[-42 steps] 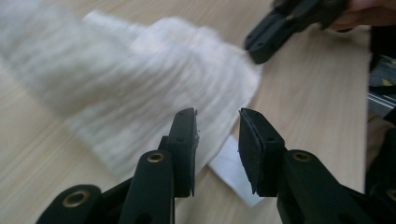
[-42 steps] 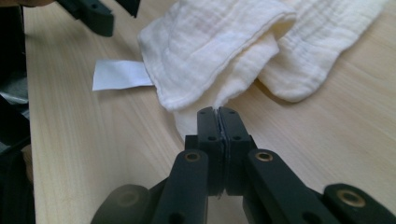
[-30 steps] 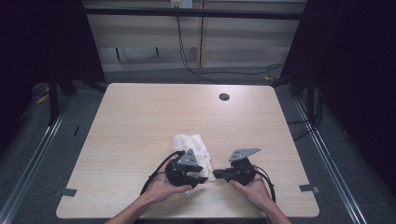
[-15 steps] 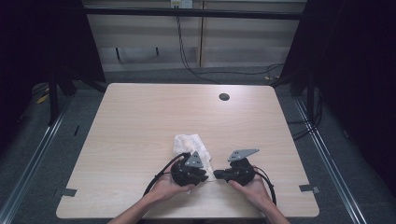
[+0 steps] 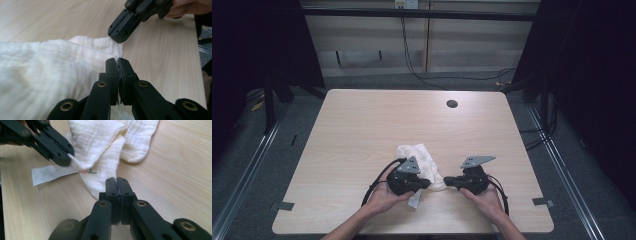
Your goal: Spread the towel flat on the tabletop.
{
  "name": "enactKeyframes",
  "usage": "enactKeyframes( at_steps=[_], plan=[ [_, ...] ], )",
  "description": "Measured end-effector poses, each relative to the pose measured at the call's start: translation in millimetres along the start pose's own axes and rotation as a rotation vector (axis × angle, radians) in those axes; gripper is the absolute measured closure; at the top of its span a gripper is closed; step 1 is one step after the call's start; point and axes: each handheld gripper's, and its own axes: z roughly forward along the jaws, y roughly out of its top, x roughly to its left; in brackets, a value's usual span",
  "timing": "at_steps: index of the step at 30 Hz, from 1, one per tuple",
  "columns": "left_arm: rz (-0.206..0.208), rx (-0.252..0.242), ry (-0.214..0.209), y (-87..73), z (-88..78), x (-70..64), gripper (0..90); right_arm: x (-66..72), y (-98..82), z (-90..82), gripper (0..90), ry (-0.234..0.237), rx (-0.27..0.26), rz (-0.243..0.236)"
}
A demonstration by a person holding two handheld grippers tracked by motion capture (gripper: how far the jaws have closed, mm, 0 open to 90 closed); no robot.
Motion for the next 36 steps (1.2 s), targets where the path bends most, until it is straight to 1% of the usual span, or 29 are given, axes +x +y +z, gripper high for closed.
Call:
enactKeyframes(
  at_steps=[3, 5, 7, 8, 9, 12, 13, 15, 16, 20, 22, 25, 26, 28, 30, 32, 33, 35, 36],
  plan=[
    [-0.024, -0.017, 0.013, -2.6, -12.1, 6.9, 87.7, -2.7, 1.0, -5.4, 89.0, -0.004, -0.021, 0.005],
    [-0.041, -0.039, 0.019, -4.7, -19.1, 11.4, 87.7, -3.9, 1.7, -9.1, 89.0, -0.008, -0.032, 0.009],
    [-0.059, -0.06, 0.018, -6.8, -26.5, 16.3, 87.7, -5.0, 3.3, -12.4, 89.0, -0.009, -0.042, 0.003],
    [-0.066, -0.064, 0.028, -7.5, -30.1, 18.1, 87.7, -5.1, 4.4, -14.5, 89.0, -0.011, -0.051, 0.002],
    [-0.069, -0.068, 0.04, -8.0, -34.1, 19.4, 87.7, -5.4, 5.6, -16.7, 89.0, -0.01, -0.06, 0.007],
    [-0.082, -0.101, 0.049, -9.4, -46.8, 22.8, 87.7, -7.9, 7.1, -22.0, 89.0, -0.014, -0.08, 0.013],
    [-0.083, -0.108, 0.057, -9.8, -50.6, 24.0, 87.8, -8.8, 7.3, -23.6, 89.0, -0.017, -0.082, 0.016],
    [-0.104, -0.129, 0.061, -11.1, -57.2, 27.2, 87.9, -10.8, 7.7, -26.5, 89.0, -0.023, -0.09, 0.019],
    [-0.106, -0.136, 0.067, -11.8, -60.0, 28.8, 87.9, -11.6, 8.0, -28.4, 89.0, -0.026, -0.097, 0.02],
    [-0.122, -0.155, 0.075, -14.1, -68.0, 32.2, 87.9, -14.3, 8.8, -36.2, 89.0, -0.034, -0.115, 0.029],
    [-0.122, -0.162, 0.076, -14.8, -70.5, 33.2, 88.0, -15.7, 10.2, -41.0, 89.0, -0.04, -0.129, 0.036],
    [-0.13, -0.168, 0.071, -15.1, -72.5, 34.1, 88.0, -17.4, 11.7, -46.0, 89.0, -0.045, -0.141, 0.033],
    [-0.134, -0.174, 0.076, -15.3, -74.4, 34.7, 88.0, -18.7, 12.8, -50.8, 89.0, -0.053, -0.152, 0.034],
    [-0.129, -0.174, 0.08, -15.4, -75.6, 35.0, 88.0, -19.9, 13.7, -55.8, 89.0, -0.06, -0.157, 0.032],
    [-0.137, -0.186, 0.083, -17.1, -81.0, 34.5, 88.0, -21.2, 14.6, -61.2, 89.1, -0.065, -0.17, 0.049],
    [-0.143, -0.195, 0.088, -18.3, -85.3, 35.3, 88.0, -22.2, 16.9, -64.9, 89.1, -0.073, -0.176, 0.056],
    [-0.152, -0.207, 0.084, -18.8, -87.0, 36.2, 88.1, -22.3, 18.4, -66.2, 89.1, -0.073, -0.182, 0.056],
    [-0.16, -0.216, 0.09, -18.8, -90.9, 37.2, 88.0, -22.1, 22.3, -68.3, 89.1, -0.069, -0.186, 0.043],
    [-0.157, -0.224, 0.092, -18.5, -93.5, 37.5, 88.1, -21.4, 24.6, -69.4, 89.1, -0.067, -0.192, 0.038]
  ],
)
